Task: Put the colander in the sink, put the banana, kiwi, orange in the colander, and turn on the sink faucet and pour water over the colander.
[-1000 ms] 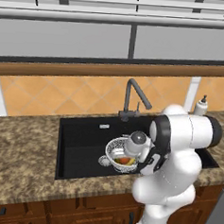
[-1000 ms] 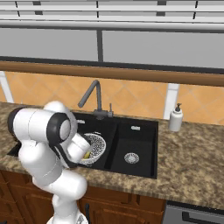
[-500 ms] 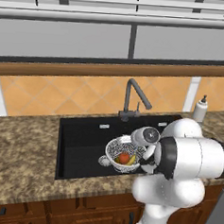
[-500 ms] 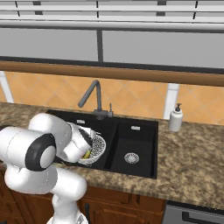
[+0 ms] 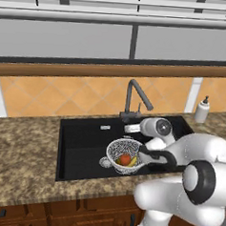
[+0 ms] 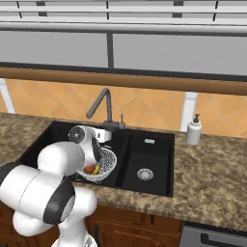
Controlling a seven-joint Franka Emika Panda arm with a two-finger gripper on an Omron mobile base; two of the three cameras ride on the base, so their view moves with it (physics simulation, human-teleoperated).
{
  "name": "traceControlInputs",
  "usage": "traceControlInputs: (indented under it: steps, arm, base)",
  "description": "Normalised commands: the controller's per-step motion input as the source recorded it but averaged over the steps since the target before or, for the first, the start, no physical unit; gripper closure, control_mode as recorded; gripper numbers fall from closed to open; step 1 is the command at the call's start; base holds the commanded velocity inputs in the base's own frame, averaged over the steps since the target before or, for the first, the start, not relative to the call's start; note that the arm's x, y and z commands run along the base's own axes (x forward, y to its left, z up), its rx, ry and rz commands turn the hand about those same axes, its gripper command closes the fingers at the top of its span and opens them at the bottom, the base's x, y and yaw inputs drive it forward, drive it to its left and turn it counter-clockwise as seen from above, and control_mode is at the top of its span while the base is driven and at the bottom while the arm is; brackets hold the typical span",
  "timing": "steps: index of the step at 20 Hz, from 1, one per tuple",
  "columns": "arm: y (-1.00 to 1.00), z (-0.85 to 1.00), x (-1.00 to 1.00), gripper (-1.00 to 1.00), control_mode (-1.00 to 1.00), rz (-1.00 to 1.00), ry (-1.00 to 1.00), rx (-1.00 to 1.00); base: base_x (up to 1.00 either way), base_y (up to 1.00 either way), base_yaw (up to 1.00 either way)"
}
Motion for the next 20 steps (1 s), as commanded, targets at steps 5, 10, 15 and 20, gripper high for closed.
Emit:
traceControlInputs:
  steps: [5,10,15,20]
  arm:
    - [-0.42,0.0,0.0,-1.0,-1.0,0.02,-0.16,0.01]
    - [-0.37,-0.03,0.01,-1.0,-1.0,0.04,-0.17,0.0]
    - [-0.29,0.0,0.2,-1.0,-1.0,0.05,-0.21,0.05]
    - [-0.24,0.0,0.38,-1.0,-1.0,0.01,-0.17,0.09]
  base:
    - [0.0,0.0,0.0]
    - [0.0,0.0,0.0]
    - [0.0,0.0,0.0]
    - [0.0,0.0,0.0]
